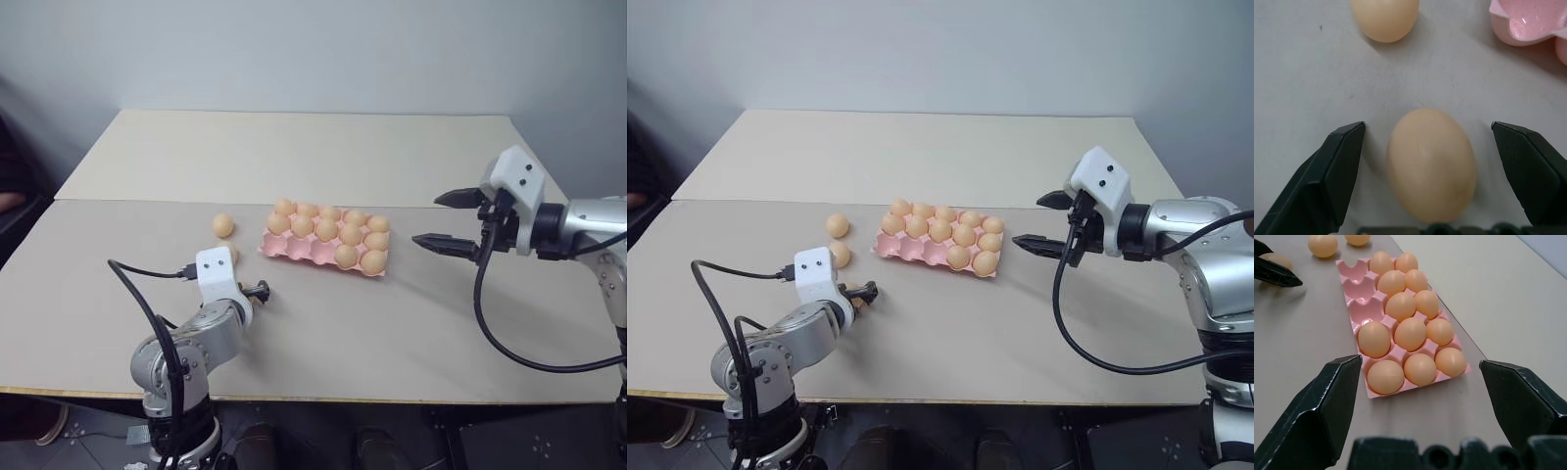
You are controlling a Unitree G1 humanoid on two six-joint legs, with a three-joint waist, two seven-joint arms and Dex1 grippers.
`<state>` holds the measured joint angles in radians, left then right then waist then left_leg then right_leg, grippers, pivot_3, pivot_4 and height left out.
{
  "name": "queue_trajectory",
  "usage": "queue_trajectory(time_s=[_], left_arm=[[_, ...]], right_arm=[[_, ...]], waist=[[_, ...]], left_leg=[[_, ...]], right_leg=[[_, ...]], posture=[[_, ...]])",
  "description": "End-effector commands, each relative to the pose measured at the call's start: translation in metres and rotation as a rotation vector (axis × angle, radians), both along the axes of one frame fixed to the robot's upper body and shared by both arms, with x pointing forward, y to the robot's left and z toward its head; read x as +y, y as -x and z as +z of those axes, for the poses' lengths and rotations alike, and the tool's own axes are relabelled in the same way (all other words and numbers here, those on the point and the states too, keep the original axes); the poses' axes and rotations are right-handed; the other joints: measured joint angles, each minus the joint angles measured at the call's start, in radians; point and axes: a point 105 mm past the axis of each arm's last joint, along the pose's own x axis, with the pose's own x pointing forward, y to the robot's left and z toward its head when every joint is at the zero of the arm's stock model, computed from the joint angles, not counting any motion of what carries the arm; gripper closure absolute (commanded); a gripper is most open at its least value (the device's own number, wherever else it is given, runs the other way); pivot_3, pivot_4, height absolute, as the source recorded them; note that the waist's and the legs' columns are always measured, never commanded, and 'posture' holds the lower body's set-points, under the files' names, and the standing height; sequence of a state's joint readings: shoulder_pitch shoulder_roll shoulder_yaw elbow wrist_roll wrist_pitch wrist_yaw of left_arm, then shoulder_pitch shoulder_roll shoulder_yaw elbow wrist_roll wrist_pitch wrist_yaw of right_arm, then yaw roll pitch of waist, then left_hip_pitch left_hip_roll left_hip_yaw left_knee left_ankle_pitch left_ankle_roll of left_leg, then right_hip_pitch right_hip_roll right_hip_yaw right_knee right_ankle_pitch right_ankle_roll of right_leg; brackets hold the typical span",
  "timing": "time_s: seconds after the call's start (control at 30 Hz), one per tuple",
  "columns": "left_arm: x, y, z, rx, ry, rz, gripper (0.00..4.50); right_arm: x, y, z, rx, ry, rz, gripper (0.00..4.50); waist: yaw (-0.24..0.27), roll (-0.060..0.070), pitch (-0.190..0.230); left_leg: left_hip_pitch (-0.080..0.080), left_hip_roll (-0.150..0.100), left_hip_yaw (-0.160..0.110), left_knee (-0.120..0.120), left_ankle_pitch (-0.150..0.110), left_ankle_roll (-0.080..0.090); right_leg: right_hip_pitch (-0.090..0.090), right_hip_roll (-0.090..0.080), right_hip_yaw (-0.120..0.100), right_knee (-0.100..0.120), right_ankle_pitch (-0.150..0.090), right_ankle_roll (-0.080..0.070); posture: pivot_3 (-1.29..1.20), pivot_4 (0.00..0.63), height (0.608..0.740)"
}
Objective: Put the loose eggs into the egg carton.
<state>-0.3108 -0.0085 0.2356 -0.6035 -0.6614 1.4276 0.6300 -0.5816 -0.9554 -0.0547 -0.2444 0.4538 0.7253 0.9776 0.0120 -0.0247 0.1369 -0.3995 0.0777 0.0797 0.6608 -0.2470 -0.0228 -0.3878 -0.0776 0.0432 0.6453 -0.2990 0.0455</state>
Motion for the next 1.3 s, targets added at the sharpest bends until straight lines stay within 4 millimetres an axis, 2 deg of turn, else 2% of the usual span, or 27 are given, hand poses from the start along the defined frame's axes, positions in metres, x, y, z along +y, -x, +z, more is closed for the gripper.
queue_trajectory(time_s=[0.03, 0.23, 0.3, 0.53, 0.7, 0.8, 0.93, 1.07, 1.3], left_arm=[[-0.001, -0.005, 0.005, -0.029, -0.006, -0.007, 0.58], [0.000, -0.008, 0.008, -0.054, -0.015, -0.012, 2.40], [-0.001, -0.009, 0.010, -0.068, -0.021, -0.025, 2.77], [-0.012, -0.019, 0.042, -0.225, -0.114, -0.212, 2.96], [-0.043, -0.028, 0.082, -0.483, -0.100, -0.485, 2.99], [-0.061, -0.037, 0.088, -0.558, -0.077, -0.640, 2.99], [-0.086, -0.056, 0.098, -0.617, -0.042, -0.725, 2.99], [-0.101, -0.071, 0.091, -0.618, -0.029, -0.756, 2.99], [-0.104, -0.081, 0.060, -0.538, -0.057, -0.756, 2.99]], right_arm=[[-0.005, 0.005, 0.017, -0.061, 0.000, -0.014, 0.00], [-0.011, 0.008, 0.016, -0.056, 0.015, -0.030, 0.00], [-0.011, 0.008, 0.016, -0.056, 0.015, -0.032, 0.00], [-0.008, 0.008, 0.015, -0.061, 0.004, -0.031, 0.00], [-0.005, 0.008, 0.015, -0.071, -0.015, -0.042, 0.00], [-0.006, 0.010, 0.012, -0.069, -0.017, -0.053, 0.00], [-0.007, 0.011, 0.012, -0.073, -0.020, -0.065, 0.00], [-0.007, 0.014, 0.012, -0.075, -0.024, -0.073, 0.00], [-0.010, 0.018, 0.011, -0.076, -0.023, -0.101, 0.00]], waist=[[0.000, 0.000, 0.000], [0.001, 0.000, 0.000], [0.000, 0.000, 0.000], [0.000, 0.000, 0.000], [0.000, 0.000, 0.000], [0.002, 0.000, 0.000], [0.005, 0.000, 0.000], [0.002, 0.000, 0.000], [0.001, 0.000, 0.000]], left_leg=[[0.000, 0.000, 0.000, 0.000, 0.000, 0.000], [-0.001, 0.000, 0.000, 0.000, 0.000, 0.000], [0.000, 0.000, 0.000, 0.000, 0.000, 0.000], [0.000, 0.000, 0.000, 0.000, 0.000, 0.000], [-0.001, 0.000, 0.000, 0.000, 0.000, 0.000], [-0.001, 0.000, 0.000, 0.000, 0.000, 0.000], [-0.001, -0.001, 0.000, 0.000, 0.000, 0.001], [-0.003, 0.000, 0.000, 0.000, -0.001, 0.001], [-0.003, 0.000, 0.000, 0.001, -0.001, 0.002]], right_leg=[[0.000, 0.000, 0.000, 0.000, 0.000, 0.000], [0.000, 0.000, 0.000, -0.001, 0.000, 0.000], [0.000, 0.000, 0.000, 0.000, 0.000, 0.000], [0.000, 0.000, 0.000, 0.000, 0.000, 0.000], [0.000, 0.000, -0.001, 0.000, 0.000, 0.000], [0.000, 0.000, -0.001, 0.000, 0.000, 0.000], [0.000, 0.000, -0.001, -0.001, 0.000, 0.000], [-0.001, 0.000, -0.001, -0.002, 0.000, 0.001], [-0.001, 0.000, -0.001, 0.000, 0.000, 0.001]], posture=[[0.00, 0.150, 0.740], [0.00, 0.150, 0.740], [0.00, 0.150, 0.740], [0.00, 0.150, 0.740], [0.00, 0.150, 0.740], [0.00, 0.150, 0.740], [0.00, 0.150, 0.740], [0.00, 0.150, 0.740], [0.00, 0.150, 0.740]])
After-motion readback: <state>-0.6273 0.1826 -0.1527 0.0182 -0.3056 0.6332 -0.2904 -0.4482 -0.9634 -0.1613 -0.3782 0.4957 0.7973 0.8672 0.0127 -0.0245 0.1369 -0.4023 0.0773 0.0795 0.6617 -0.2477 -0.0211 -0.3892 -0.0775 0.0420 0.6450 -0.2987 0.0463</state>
